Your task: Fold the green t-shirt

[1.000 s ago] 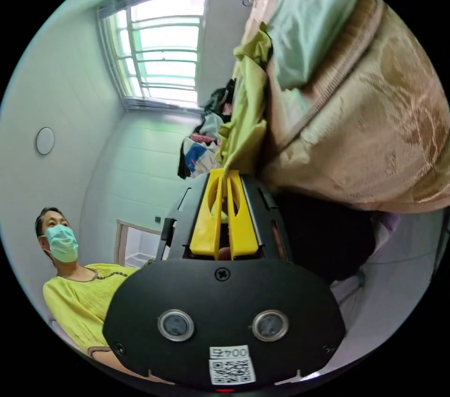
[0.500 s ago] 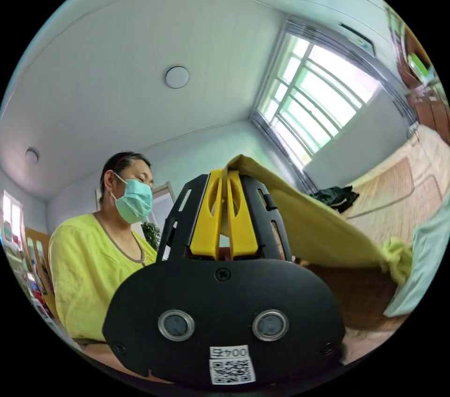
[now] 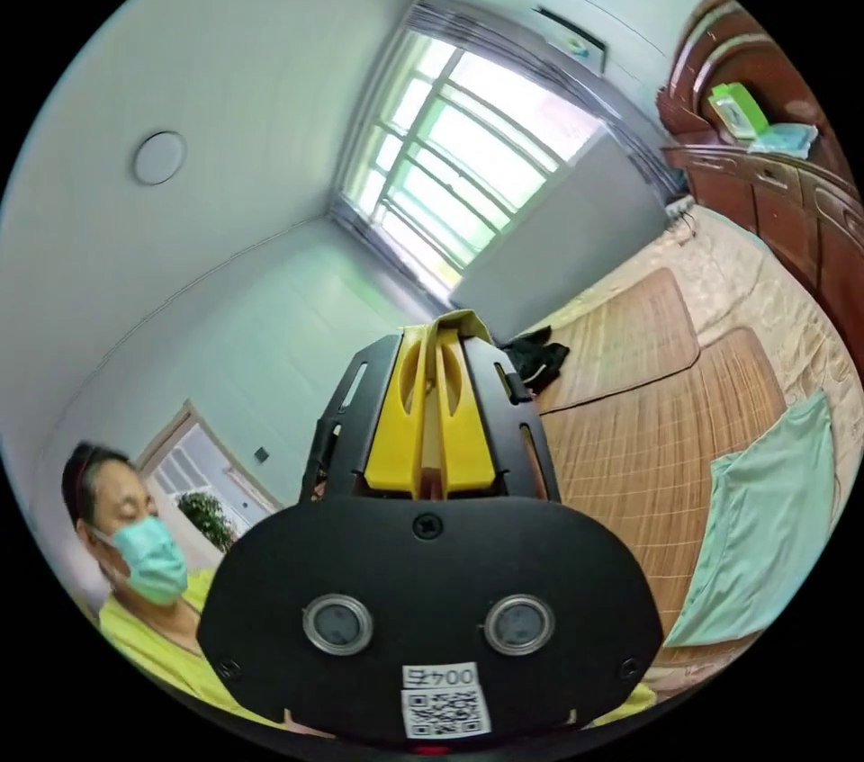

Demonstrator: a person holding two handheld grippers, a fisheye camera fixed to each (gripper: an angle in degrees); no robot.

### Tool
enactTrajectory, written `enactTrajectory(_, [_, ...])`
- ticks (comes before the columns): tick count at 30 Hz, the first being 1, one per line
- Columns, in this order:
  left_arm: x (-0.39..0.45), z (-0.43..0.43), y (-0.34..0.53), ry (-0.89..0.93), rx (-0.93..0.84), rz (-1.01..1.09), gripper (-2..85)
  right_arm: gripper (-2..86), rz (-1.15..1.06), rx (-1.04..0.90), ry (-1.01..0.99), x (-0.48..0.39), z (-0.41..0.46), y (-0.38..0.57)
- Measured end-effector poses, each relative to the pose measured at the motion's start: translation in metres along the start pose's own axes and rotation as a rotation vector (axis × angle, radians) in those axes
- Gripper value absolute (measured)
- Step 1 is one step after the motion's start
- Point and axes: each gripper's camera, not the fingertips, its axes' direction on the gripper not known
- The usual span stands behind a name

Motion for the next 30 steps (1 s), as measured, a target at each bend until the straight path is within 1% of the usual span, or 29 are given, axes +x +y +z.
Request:
enactTrajectory(2, [-0.02, 0.059, -0.061, -0.095, -0.012, -0.017, 0.5, -0.7, 0.039, -0.018, 0.063, 0.015, 0.046, -0.039])
enactTrajectory(4, [-0.018, 0.096, -0.103, -0.109, 0.014, -0.016, 0.5, -0.6, 0.02, -0.013, 0.132, 0.004, 0.092, -0.09])
enactTrajectory(6, [0.01, 0.127, -0.141, -0.13, 0.042, 0.053, 0.5, -0.6, -0.042, -0.006, 0.137, -0.025, 0.115, -0.129])
enactTrajectory(8, [0.065, 0.156, -0.183, -0.15, 0.066, 0.204, 0.5, -0.6, -0.154, 0.017, 0.158, -0.065, 0.125, -0.162])
enactTrajectory(10, [0.098, 0.166, -0.198, -0.131, 0.102, 0.293, 0.5, -0.6, -0.289, 0.078, 0.182, -0.11, 0.123, -0.188])
enactTrajectory(12, [0.114, 0.172, -0.203, -0.098, 0.109, 0.358, 0.5, -0.6, -0.35, 0.087, 0.173, -0.124, 0.118, -0.197])
enactTrajectory(15, [0.106, 0.182, -0.186, -0.077, 0.07, 0.412, 0.5, -0.6, -0.389, 0.059, 0.152, -0.114, 0.115, -0.19])
enactTrajectory(18, [0.049, 0.195, -0.148, -0.107, -0.034, 0.375, 0.5, -0.6, -0.353, -0.019, 0.153, -0.067, 0.117, -0.161])
enactTrajectory(20, [-0.028, 0.207, -0.108, -0.151, -0.153, 0.278, 0.5, -0.5, -0.28, -0.11, 0.163, -0.02, 0.121, -0.137])
enactTrajectory(21, [-0.05, 0.209, -0.096, -0.167, -0.177, 0.25, 0.5, -0.5, -0.225, -0.177, 0.175, 0.016, 0.125, -0.118])
enactTrajectory(22, [-0.094, 0.214, -0.07, -0.2, -0.214, 0.191, 0.4, -0.5, -0.149, -0.229, 0.175, 0.058, 0.129, -0.095])
enactTrajectory(23, [-0.138, 0.219, -0.044, -0.232, -0.259, 0.133, 0.4, -0.5, -0.105, -0.249, 0.172, 0.079, 0.131, -0.083])
enactTrajectory(24, [-0.16, 0.221, -0.031, -0.251, -0.283, 0.109, 0.4, -0.5, -0.026, -0.277, 0.176, 0.119, 0.134, -0.056])
enactTrajectory(25, [-0.199, 0.224, -0.005, -0.286, -0.317, 0.072, 0.4, -0.5, 0.035, -0.303, 0.199, 0.155, 0.137, -0.03])
enactTrajectory(28, [-0.295, 0.218, 0.06, -0.31, -0.346, -0.067, 0.4, -0.5, 0.156, -0.351, 0.242, 0.231, 0.141, 0.036])
enactTrajectory(29, [-0.328, 0.209, 0.083, -0.303, -0.334, -0.127, 0.3, -0.5, 0.175, -0.358, 0.242, 0.243, 0.141, 0.048])
enactTrajectory(30, [-0.343, 0.205, 0.094, -0.301, -0.329, -0.152, 0.3, -0.5, 0.214, -0.371, 0.251, 0.266, 0.14, 0.073])
